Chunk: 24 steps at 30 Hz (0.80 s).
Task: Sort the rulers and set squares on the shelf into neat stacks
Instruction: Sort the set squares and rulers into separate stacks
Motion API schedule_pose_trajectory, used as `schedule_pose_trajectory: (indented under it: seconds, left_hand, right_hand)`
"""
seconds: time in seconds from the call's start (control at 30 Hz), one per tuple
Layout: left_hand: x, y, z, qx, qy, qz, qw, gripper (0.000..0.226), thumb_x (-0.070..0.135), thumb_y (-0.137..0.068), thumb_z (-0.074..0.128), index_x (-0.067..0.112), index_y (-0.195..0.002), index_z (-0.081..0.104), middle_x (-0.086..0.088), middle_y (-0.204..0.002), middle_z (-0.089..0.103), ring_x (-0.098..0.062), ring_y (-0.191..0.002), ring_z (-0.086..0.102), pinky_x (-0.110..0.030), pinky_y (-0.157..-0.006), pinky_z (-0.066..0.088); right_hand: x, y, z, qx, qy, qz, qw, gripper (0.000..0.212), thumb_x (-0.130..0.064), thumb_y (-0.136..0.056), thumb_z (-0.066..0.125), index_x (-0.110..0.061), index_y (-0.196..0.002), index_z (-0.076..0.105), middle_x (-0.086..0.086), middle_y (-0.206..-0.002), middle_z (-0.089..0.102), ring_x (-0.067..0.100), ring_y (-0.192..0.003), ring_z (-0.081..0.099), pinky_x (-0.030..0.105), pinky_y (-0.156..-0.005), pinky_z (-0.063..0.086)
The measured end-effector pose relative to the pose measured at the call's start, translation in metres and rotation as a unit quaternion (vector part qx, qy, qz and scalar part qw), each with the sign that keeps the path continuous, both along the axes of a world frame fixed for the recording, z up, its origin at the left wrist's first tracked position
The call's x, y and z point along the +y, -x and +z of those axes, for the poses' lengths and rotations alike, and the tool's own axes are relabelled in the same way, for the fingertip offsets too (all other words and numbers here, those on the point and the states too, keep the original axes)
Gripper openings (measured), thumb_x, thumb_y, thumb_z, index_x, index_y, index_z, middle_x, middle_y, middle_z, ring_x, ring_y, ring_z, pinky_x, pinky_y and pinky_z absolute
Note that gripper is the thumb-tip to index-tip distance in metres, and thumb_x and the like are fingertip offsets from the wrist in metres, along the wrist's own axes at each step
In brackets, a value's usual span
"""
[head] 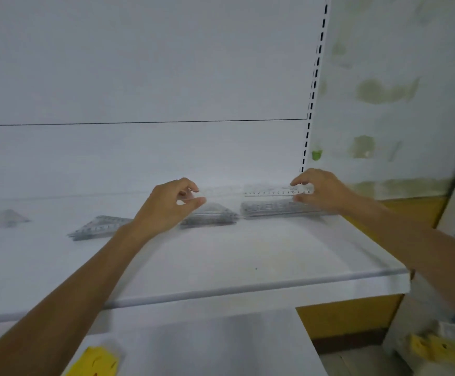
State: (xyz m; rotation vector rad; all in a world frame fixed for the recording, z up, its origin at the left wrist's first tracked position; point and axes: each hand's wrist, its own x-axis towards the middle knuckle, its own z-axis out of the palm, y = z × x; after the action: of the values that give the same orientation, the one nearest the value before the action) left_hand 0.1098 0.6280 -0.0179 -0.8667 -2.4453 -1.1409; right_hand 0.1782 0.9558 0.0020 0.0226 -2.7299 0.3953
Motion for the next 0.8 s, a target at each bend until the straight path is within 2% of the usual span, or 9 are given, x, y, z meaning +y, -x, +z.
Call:
schedule_pose_trajectory:
  seconds: [0.1, 0.2, 0.37, 0.57, 0.8]
  left_hand:
    - [0.011, -0.008, 0.002, 0.003, -0.049, 0.03, 0.998, 0.009, 0.034, -0.081, 0.067, 0.033, -0.086, 0.059, 0.01, -0.088, 0.063, 0.011, -0.084, 0.056, -0.008, -0.075, 0.041]
    - [0.019, -0.016, -0.001, -0.007, -0.069, 0.055, 0.996, 0.009, 0.033, -0.081, 0.067, 0.034, -0.085, 0.06, 0.007, -0.09, 0.064, 0.013, -0.082, 0.056, -0.002, -0.072, 0.04]
    - [0.03, -0.024, -0.005, -0.026, -0.07, 0.063, 0.995, 0.009, 0.031, -0.081, 0.068, 0.029, -0.087, 0.062, 0.002, -0.096, 0.067, 0.006, -0.09, 0.058, -0.014, -0.08, 0.043]
    - [0.039, -0.026, -0.006, -0.036, -0.063, 0.063, 0.995, 0.01, 0.034, -0.08, 0.068, 0.032, -0.086, 0.061, 0.005, -0.095, 0.066, 0.003, -0.092, 0.059, -0.019, -0.083, 0.044]
    - [0.058, -0.025, -0.006, -0.05, -0.065, 0.039, 0.996, 0.011, 0.035, -0.079, 0.069, 0.037, -0.084, 0.059, 0.008, -0.089, 0.063, 0.001, -0.089, 0.059, -0.019, -0.081, 0.044]
  right_hand:
    - [0.011, 0.003, -0.002, -0.023, 0.021, 0.047, 0.998, 0.033, -0.023, -0.081, 0.069, -0.018, -0.113, 0.062, 0.003, -0.113, 0.058, 0.013, -0.103, 0.051, 0.019, -0.084, 0.033]
    - [0.015, 0.005, -0.009, -0.045, 0.033, 0.083, 0.995, 0.03, -0.026, -0.082, 0.068, -0.021, -0.111, 0.063, -0.001, -0.113, 0.058, 0.011, -0.104, 0.051, 0.02, -0.086, 0.034]
    - [0.02, 0.01, -0.011, -0.086, 0.053, 0.114, 0.988, 0.025, -0.027, -0.079, 0.07, -0.023, -0.103, 0.066, -0.007, -0.106, 0.063, 0.007, -0.098, 0.054, 0.018, -0.085, 0.036]
    - [0.024, 0.014, -0.014, -0.08, 0.047, 0.129, 0.987, 0.024, -0.028, -0.079, 0.069, -0.026, -0.102, 0.066, -0.012, -0.098, 0.062, 0.004, -0.094, 0.053, 0.017, -0.083, 0.036]
    - [0.025, 0.013, -0.016, -0.066, 0.042, 0.144, 0.987, 0.024, -0.022, -0.08, 0.069, -0.021, -0.104, 0.065, -0.008, -0.097, 0.062, 0.004, -0.091, 0.054, 0.015, -0.079, 0.036]
